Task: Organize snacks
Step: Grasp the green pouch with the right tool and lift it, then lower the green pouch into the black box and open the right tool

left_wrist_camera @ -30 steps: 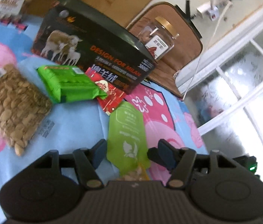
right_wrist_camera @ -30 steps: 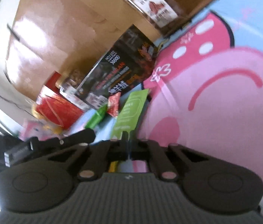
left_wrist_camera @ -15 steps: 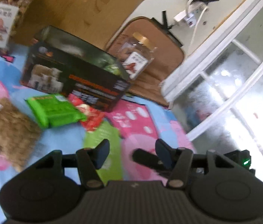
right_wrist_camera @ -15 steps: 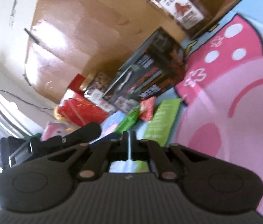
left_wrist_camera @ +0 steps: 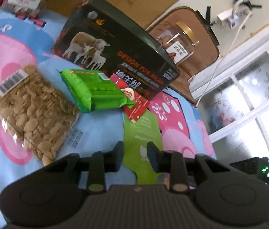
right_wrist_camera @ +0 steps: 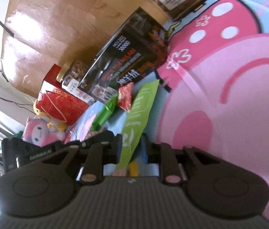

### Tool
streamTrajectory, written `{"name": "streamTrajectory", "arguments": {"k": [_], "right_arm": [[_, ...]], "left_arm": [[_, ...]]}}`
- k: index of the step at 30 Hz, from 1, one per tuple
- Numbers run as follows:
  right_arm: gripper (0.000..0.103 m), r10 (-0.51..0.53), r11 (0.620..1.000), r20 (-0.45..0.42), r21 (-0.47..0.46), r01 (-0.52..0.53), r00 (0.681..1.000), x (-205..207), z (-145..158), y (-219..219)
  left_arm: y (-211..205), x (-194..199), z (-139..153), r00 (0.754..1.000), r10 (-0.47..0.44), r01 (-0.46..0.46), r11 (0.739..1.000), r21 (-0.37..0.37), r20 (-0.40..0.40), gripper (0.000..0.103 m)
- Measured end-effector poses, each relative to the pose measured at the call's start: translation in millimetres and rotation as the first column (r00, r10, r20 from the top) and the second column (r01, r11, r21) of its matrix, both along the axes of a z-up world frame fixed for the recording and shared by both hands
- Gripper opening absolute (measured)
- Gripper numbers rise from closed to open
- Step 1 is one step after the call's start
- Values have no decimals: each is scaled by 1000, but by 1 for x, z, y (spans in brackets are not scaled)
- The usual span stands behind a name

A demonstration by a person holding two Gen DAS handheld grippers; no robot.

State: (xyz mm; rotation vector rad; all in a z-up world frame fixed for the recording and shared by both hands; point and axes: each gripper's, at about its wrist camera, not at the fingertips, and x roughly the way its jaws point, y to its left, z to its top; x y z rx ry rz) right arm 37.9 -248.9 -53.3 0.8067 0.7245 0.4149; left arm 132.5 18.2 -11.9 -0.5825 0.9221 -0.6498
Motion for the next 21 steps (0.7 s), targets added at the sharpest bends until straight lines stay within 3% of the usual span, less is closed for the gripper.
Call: {"name": "streamTrajectory", "arguments": {"k": [3,6,10,13,21], "right_arm": [[10,9,999,19,38,-9,1000,2,-1,6],[8,27,999,67,16,-28,997,-6,10,9],[8,62,998,156,19,-66,986,-18,35,12],[8,46,997,208,44,-57,977,-16,51,9],[8,24,986,221,156,-60,975,54,79,7]], "left_arm": [[2,-3,0,1000,2,-2,1000,-18,-12,26],[0,-11,13,999,-49,51,993,-103,16,22],[-6,-22,52,985,-68,82,993,-81,159,22],[-6,-20,72,974,-64,87,991,-98,215,22],[-2,30,108,952,31,-14,998,-59,305,23]]}}
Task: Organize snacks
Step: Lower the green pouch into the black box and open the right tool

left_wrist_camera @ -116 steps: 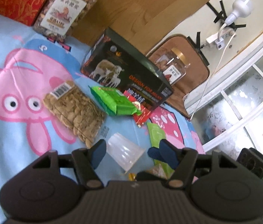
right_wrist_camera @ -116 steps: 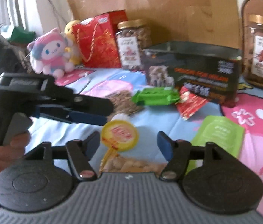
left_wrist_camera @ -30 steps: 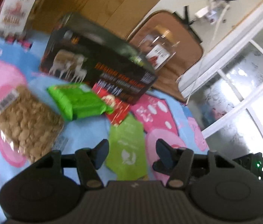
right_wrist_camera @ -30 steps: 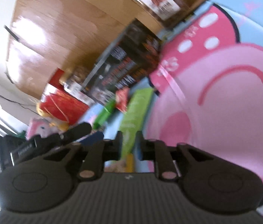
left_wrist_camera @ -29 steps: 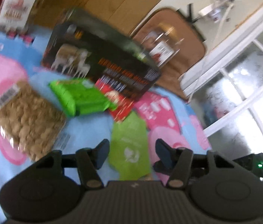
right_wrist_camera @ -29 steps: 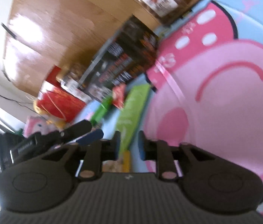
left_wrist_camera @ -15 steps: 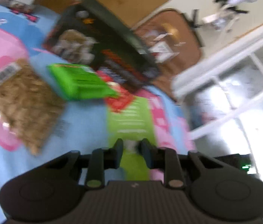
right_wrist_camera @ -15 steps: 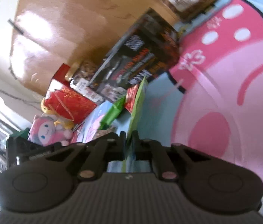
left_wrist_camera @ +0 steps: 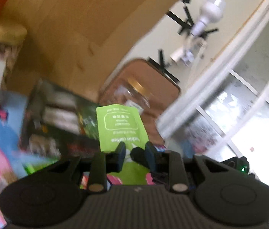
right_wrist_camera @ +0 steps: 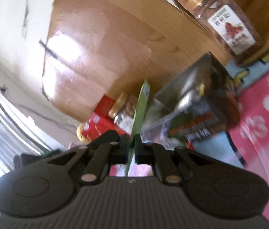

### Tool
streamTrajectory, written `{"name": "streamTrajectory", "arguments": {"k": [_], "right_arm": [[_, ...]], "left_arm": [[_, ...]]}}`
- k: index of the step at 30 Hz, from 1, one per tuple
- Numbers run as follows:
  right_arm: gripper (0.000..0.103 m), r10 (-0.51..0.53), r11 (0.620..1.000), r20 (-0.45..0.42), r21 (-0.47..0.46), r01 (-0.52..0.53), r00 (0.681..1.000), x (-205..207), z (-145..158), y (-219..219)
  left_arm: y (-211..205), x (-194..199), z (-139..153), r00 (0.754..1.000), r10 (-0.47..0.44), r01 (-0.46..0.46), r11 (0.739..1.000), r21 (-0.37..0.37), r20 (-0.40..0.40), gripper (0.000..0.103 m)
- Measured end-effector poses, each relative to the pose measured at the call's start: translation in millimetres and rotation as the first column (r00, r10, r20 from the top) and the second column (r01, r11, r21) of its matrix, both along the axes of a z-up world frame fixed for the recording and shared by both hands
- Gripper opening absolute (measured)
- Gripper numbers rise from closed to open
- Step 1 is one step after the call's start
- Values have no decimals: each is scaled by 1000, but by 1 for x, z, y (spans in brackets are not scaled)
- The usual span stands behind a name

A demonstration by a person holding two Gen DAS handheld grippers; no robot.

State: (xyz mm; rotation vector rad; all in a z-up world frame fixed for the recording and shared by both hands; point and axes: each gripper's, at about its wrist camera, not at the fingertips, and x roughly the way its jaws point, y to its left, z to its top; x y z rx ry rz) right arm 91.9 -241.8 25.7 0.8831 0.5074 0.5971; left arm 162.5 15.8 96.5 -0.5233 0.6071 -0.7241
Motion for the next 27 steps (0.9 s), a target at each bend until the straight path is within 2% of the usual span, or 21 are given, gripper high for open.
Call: {"name": "streamTrajectory", "arguments": {"k": [3,6,8,13,17,22,25,27], "right_arm": [[8,6,999,-85,36,-3,996,48,2,8],[14,25,1000,-158,-1,-25,987,93,3,26],[36,-33,998,-164,-57,24,986,101,6,30],[39,-124,983,-36,-144,118,992,66,15,20],[39,-71,980,36,-184,77,997,21,9,20],[39,-89,962,-19,-261,81,996,-1,-20,26],[38,-172,945,-71,-292,145,982,3,-38,15],[38,-168,950,-126,-284,127,978,10,-48,10]], "left_arm": [[7,30,2,996,83,-83,996,26,-21,24],[20,47,-5,981,180,-179,983,30,-70,25],[31,44,-9,978,187,-189,982,-10,-91,28],[51,14,-17,978,200,-201,980,-3,-56,30],[64,-5,-34,971,217,-217,976,3,-97,30],[70,-19,-65,959,214,-213,977,25,-188,30],[67,-28,-74,959,195,-193,981,29,-207,30],[65,-34,-76,961,181,-180,983,25,-208,30]]}}
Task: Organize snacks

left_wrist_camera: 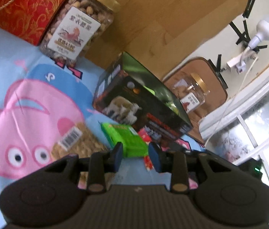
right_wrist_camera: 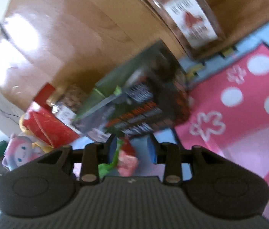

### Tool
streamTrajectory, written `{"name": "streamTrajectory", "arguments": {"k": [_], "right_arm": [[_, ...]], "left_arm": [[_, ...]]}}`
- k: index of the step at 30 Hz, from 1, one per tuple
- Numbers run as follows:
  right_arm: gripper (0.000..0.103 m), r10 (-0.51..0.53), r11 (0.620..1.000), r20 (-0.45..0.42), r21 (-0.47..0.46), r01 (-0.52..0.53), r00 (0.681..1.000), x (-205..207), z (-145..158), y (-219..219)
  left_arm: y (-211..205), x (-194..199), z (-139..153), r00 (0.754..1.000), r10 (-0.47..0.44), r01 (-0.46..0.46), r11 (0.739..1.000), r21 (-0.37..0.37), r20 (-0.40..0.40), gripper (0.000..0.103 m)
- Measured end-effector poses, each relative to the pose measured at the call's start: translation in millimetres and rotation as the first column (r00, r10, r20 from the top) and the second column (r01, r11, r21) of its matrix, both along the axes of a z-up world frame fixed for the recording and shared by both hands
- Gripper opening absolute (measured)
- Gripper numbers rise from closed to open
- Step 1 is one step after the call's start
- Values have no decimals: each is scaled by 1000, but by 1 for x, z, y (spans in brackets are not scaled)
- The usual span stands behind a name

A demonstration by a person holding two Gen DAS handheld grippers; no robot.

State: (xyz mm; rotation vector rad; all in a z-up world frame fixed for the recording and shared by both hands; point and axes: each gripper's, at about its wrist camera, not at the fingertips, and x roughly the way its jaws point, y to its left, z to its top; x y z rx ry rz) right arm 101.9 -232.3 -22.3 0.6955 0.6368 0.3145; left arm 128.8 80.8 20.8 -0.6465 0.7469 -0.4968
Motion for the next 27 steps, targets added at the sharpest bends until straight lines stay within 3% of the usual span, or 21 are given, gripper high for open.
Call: {"name": "streamTrajectory", "arguments": {"k": [2,4,8,10,12,17,20,21,24,27], "right_arm": [[33,72,996,-55,63,-69,996,7,-13,3],[9,92,994,-82,68,-87,992,5,-21,7],[7,74,987,-51,144,-66,996,-19,-23,-9],[7,79,973,-39,221,-69,996,-36,-23,-23],[7,90,948,-27,308,-77,996,-51,-25,-36],[7,117,873,-37,480,-85,992,-69,-39,-48],[7,149,850,-42,516,-106,988,-72,-39,-45],[7,155,855,-37,505,-116,987,-72,-36,-45],[7,160,882,2,448,-144,987,-68,-20,-40],[7,157,907,58,386,-167,986,-59,1,-36]], "left_arm": [[-3,-4,1,1000,-11,11,1000,-1,4,30],[-7,-8,3,1000,-27,27,1000,0,9,30],[-21,-14,8,997,-77,77,997,13,20,30],[-30,-16,8,993,-114,114,993,7,14,38],[-41,-17,5,990,-142,142,990,-5,-3,50],[-67,-13,-12,972,-221,213,972,-99,-76,59],[-73,-12,-15,969,-230,217,967,-135,-86,50],[-73,-13,-13,970,-232,221,966,-132,-71,40],[-69,-11,2,976,-217,213,970,-115,-21,29],[-65,1,21,979,-202,203,975,-92,24,29]]}}
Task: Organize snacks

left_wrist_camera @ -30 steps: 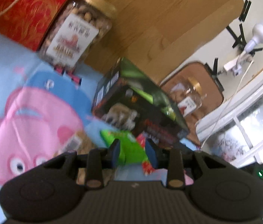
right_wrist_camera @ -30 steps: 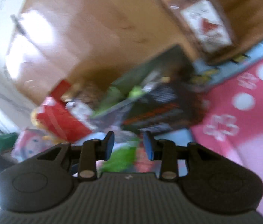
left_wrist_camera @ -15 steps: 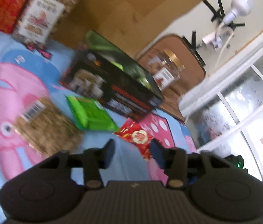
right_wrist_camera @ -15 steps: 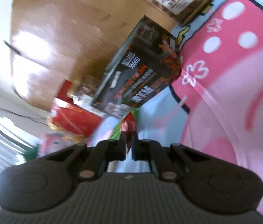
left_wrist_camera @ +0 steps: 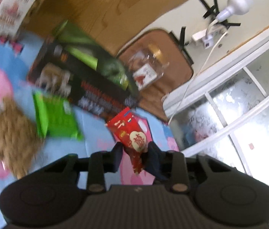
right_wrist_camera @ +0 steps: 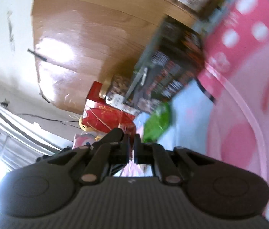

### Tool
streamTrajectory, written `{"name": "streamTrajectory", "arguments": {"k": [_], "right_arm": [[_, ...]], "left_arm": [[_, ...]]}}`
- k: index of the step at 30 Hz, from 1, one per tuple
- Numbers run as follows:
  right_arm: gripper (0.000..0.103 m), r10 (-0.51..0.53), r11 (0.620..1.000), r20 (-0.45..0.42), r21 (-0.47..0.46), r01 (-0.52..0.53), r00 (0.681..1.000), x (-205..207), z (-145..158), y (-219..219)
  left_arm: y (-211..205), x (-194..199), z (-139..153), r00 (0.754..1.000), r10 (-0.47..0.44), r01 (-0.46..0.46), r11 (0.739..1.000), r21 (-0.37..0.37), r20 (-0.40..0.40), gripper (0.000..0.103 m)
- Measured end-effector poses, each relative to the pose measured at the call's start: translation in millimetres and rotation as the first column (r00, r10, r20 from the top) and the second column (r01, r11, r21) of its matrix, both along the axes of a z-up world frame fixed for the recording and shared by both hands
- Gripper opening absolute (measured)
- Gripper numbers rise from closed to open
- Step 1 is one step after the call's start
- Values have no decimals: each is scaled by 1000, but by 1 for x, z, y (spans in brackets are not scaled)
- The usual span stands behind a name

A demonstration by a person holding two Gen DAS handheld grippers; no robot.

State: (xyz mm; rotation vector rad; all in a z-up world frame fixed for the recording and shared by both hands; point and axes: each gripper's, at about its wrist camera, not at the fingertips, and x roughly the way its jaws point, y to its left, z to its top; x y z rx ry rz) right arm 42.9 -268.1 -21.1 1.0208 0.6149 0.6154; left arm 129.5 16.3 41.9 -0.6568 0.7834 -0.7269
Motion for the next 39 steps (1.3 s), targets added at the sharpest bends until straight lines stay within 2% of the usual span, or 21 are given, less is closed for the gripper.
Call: {"name": "streamTrajectory", "arguments": {"k": [6,8,9,10,12,14,15,17,19,21,23,25,29,31,32,35,37,39], "right_arm": [[6,-44,981,130,-181,68,990,45,41,18],[7,-84,959,168,-255,126,982,63,49,21],[7,-107,941,187,-297,160,976,70,53,23],[9,-131,918,210,-342,199,969,77,56,25],[14,-170,833,288,-469,294,942,89,57,31],[43,-207,727,334,-577,373,919,91,56,36],[44,-231,717,341,-573,397,911,87,54,31],[44,-244,761,356,-507,406,902,73,51,18],[44,-243,778,370,-478,408,897,55,49,15],[44,-193,813,361,-462,355,912,40,45,19],[44,-117,855,310,-453,254,944,36,38,31],[44,-67,874,233,-455,169,970,40,24,44],[44,-47,911,71,-405,72,996,58,-5,50],[44,-50,918,31,-391,58,998,64,-14,53],[44,-50,915,25,-399,56,998,67,-16,56],[44,-34,913,17,-405,38,999,69,-17,64],[41,-18,911,4,-412,18,1000,74,-21,68],[40,-6,922,-6,-387,3,1000,78,-24,70]], "left_arm": [[-7,51,34,995,37,-41,998,50,89,29],[-16,71,37,994,44,-51,996,76,96,31],[-21,81,38,993,57,-68,992,104,101,35],[-25,88,38,992,67,-80,989,127,108,37],[-30,96,35,989,91,-110,980,168,116,39],[-25,94,30,989,104,-119,980,157,101,39],[-20,88,27,990,93,-106,986,131,101,39],[-9,74,26,988,90,-105,988,116,127,42],[8,55,25,983,104,-121,987,106,152,42],[27,38,22,981,117,-129,989,74,153,42],[44,26,16,979,147,-155,986,54,138,42],[54,19,8,977,182,-189,980,59,107,42],[60,19,-12,978,207,-208,974,88,20,42],[58,23,-20,977,212,-211,970,117,2,42],[56,27,-24,976,216,-213,968,130,-10,46],[49,38,-39,976,213,-205,970,132,-52,47],[44,41,-42,977,205,-198,973,120,-50,47],[37,43,-40,977,212,-205,968,142,-32,47]]}}
